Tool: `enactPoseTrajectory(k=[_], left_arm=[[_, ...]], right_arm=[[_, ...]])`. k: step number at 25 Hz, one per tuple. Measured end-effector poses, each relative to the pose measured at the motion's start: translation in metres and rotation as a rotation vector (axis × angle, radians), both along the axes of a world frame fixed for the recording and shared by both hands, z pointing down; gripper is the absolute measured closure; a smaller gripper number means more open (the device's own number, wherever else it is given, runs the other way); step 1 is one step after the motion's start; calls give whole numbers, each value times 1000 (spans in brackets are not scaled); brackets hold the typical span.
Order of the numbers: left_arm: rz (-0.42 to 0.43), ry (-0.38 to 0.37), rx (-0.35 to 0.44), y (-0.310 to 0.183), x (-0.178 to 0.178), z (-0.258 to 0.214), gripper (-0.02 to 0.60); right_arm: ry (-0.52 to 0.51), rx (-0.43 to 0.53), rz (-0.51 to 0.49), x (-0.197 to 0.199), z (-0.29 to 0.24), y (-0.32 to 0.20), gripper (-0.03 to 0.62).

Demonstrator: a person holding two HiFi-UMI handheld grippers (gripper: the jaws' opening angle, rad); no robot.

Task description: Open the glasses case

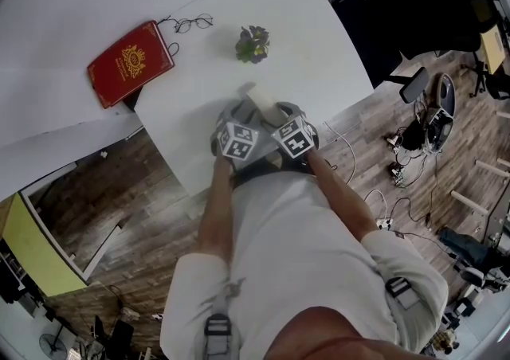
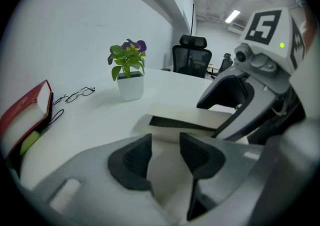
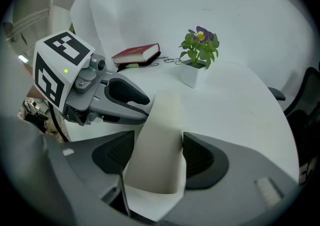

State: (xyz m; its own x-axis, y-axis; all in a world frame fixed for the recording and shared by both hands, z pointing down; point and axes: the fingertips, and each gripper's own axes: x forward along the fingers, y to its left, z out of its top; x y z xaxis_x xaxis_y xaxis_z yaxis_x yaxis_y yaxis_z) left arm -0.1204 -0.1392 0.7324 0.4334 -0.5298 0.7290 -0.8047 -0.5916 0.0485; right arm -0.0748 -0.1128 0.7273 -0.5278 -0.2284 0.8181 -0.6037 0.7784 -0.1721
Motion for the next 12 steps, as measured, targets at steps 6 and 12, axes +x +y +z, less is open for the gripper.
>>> enactPoseTrajectory(k=[6,12], left_arm=[[-9,-4,-2,0,0,-1,407],[-14,-5,-5,1,0,1,407]], right_arm=[[-15,4,-3,2,-4,-2,296],[-26,5,-6,4,-6,-2,309]])
